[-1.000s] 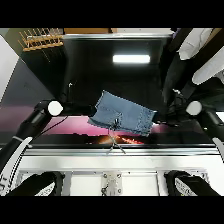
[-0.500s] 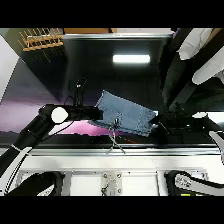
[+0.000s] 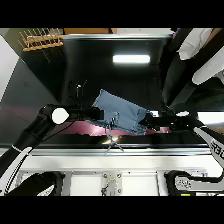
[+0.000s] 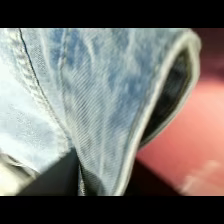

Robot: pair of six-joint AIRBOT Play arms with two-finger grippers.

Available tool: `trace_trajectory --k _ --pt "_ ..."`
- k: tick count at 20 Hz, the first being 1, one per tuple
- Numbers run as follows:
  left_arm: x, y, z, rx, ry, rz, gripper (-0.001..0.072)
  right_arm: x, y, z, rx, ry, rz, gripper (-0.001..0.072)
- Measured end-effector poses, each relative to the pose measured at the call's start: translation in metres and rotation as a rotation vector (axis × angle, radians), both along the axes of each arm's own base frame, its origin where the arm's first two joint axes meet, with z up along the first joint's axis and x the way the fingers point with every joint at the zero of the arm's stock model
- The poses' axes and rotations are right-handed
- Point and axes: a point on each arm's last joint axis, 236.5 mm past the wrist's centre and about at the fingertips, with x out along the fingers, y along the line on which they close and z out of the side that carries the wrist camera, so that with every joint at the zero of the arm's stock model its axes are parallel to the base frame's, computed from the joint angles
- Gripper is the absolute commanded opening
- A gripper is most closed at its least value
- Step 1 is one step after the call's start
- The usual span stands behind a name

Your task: Fold the clothes and pants, and hang the long-sleeved shirts on hangers.

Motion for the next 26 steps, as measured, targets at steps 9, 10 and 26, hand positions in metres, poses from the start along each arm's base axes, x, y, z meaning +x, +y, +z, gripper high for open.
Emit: trace_trajectory --k 9,10,26 --pt "-0.002 0.0 -0.001 0.003 0.007 -0.003 0.0017 0.089 -0.101 0.109 -0.162 -0.306 -0.181 0.0042" --pt "-0.002 0.0 -0.001 0.004 0.009 -0.004 0.0017 0.094 -0.14 0.128 -0.217 -0.336 -0.257 0.0042" --pt "-0.008 0.001 -0.005 0.009 0.04 -0.003 0.0016 -0.091 -0.385 0.094 -0.634 0.094 -0.7 0.0615"
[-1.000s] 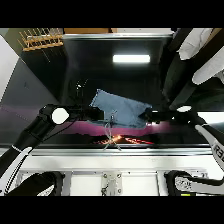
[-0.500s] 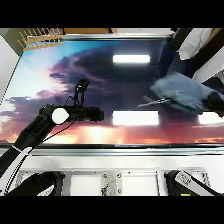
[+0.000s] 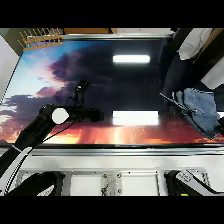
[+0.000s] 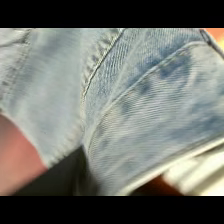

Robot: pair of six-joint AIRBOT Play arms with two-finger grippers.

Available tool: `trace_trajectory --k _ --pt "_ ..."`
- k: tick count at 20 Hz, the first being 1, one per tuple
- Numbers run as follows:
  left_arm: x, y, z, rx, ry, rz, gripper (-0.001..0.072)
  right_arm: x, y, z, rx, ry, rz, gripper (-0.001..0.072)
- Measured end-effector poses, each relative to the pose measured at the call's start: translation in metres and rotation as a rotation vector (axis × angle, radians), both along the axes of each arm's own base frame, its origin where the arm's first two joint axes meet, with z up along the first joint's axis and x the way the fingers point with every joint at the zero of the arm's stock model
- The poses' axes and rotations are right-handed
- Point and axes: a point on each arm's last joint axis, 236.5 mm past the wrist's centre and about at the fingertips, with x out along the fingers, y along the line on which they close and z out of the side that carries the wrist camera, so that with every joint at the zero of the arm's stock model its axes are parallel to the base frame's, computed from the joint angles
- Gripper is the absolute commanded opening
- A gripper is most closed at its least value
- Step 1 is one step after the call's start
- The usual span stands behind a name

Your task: Fold the clothes and pants, and hang the long-sleeved shirts on hangers.

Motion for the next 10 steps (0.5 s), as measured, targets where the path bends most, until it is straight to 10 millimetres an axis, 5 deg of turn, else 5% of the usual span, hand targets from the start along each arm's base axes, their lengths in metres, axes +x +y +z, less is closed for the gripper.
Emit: trace_trajectory --k 2,6,8,10 --pt "-0.001 0.0 0.0 0.001 0.003 -0.001 0.0016 -0.011 -0.009 0.006 -0.055 0.042 0.012 0.0513" --pt "-0.001 0.0 0.0 0.0 0.004 0.001 0.0016 0.005 -0.021 0.058 -0.206 -0.046 0.035 0.0511" --pt "-0.001 0.0 0.0 0.0 0.004 0.001 0.0017 0.034 0.0 0.091 -0.248 -0.164 0.102 0.0511" --pt "-0.001 0.0 0.0 0.0 0.004 0.001 0.0017 0.065 0.044 0.115 -0.246 -0.268 0.212 0.0511"
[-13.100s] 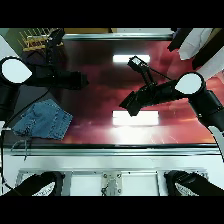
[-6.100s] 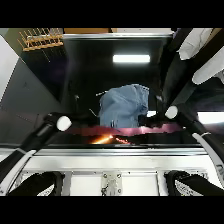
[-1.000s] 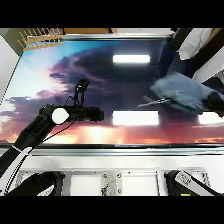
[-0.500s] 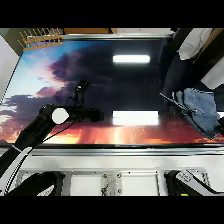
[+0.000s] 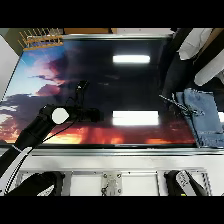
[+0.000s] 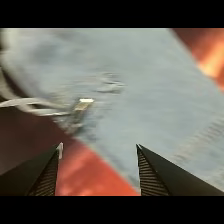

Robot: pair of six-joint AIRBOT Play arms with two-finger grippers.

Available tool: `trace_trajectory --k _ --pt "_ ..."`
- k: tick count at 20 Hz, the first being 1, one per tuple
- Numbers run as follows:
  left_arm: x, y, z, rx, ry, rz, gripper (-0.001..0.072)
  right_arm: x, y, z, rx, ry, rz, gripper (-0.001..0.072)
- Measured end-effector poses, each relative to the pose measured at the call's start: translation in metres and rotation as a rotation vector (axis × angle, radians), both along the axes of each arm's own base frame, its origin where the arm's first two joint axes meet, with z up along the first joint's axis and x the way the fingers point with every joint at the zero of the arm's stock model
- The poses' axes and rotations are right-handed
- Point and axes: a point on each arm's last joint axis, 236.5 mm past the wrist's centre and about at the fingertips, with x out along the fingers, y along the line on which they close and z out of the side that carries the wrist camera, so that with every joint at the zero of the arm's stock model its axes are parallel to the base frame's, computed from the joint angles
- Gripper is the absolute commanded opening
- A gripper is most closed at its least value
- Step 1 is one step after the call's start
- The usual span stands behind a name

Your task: Fold the clothes and pants, and hang the long-sleeved shirts on hangers.

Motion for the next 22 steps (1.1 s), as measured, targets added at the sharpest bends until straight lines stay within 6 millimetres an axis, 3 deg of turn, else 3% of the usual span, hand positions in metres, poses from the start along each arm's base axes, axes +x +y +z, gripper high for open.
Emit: trace_trajectory --k 3,6,8,10,11,12,13,22 --pt "0.0 0.0 0.0 0.0 0.0 0.0 0.0017 0.032 0.088 0.008 0.032 -0.046 0.24 0.0511" --pt "0.0 0.0 0.0 0.0 0.0 0.0 0.0016 0.041 0.173 0.0 0.074 -0.033 0.469 0.051" --pt "0.0 0.0 0.0 0.001 -0.002 -0.002 0.0017 0.038 0.217 -0.007 0.088 -0.013 0.596 0.0508" --pt "0.0 0.0 0.0 0.001 -0.001 -0.002 0.0016 0.034 0.247 -0.012 0.092 0.002 0.685 0.0505" --pt "0.0 0.0 0.0 0.001 -0.002 -0.002 0.0016 0.032 0.257 -0.013 0.093 0.006 0.717 0.0431" --pt "0.0 0.0 0.0 0.001 -0.001 -0.002 0.0017 0.03 0.264 -0.014 0.093 0.01 0.738 0.021" --pt "0.0 0.0 0.0 0.001 -0.002 -0.002 0.0016 0.029 0.269 -0.015 0.094 0.013 0.753 0.0044" --pt "0.0 0.0 0.0 0.001 -0.002 -0.002 0.0016 0.026 0.281 -0.016 0.096 0.02 0.79 0.0048"
